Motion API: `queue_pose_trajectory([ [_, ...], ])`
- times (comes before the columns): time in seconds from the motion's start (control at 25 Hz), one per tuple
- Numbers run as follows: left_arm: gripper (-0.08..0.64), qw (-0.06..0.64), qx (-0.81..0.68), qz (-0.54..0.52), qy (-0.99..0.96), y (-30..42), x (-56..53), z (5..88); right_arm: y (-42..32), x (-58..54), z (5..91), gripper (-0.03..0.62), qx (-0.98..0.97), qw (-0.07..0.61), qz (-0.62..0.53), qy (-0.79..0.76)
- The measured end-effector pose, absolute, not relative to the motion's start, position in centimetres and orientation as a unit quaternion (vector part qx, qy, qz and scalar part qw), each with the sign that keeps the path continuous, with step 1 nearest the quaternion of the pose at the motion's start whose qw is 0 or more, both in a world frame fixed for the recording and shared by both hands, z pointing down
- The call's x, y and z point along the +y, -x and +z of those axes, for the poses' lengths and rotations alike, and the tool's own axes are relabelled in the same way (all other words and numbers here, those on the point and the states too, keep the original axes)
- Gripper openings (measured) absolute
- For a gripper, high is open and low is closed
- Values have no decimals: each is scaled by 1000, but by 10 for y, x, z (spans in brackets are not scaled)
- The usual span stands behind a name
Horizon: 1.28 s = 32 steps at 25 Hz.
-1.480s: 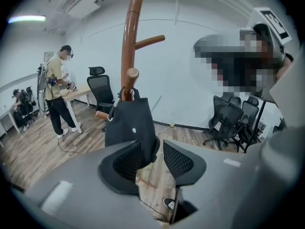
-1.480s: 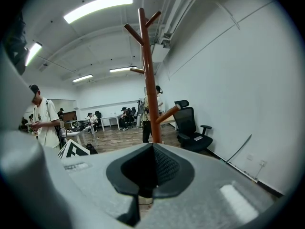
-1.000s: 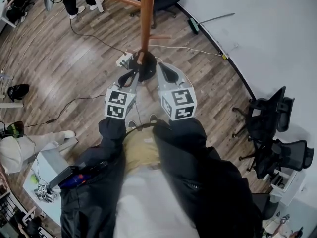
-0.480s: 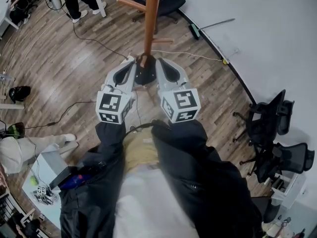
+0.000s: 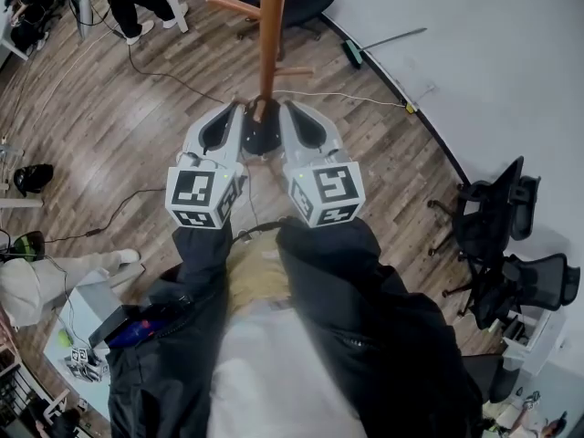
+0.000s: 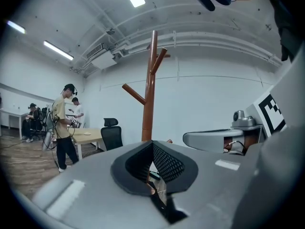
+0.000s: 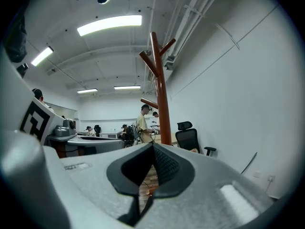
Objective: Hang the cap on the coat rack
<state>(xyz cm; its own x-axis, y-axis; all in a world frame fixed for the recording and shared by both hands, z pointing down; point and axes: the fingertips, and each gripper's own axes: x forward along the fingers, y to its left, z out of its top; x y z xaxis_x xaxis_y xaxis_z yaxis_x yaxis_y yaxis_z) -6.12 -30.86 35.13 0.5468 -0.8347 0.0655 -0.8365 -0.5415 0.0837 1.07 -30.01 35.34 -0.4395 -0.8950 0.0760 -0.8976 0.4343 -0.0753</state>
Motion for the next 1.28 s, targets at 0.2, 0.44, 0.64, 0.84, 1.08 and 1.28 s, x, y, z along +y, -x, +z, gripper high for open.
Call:
queue_pose_trajectory([
  [0.2,3,53,-475,8,-878,59,-309,349,-11,-300,351,-6,-846,13,50,-531],
  [0.44,3,55,-477,12,-877,57,-309,347,-6,-301,350,-6,-849,16,44,-527],
  [0.64,3,55,-475,14,-878,55,-309,348,-6,-302,350,-6,-849,17,44,-526],
  [0.84,3,51,-474,16,-879,55,-310,349,-8,-303,351,-6,-849,19,41,-527],
  [1.08,3,48,-475,16,-878,56,-310,348,-8,-303,351,-8,-847,23,36,-529],
  [1.28,3,53,-476,17,-878,56,-309,351,-8,-302,352,-8,-848,23,36,-529],
])
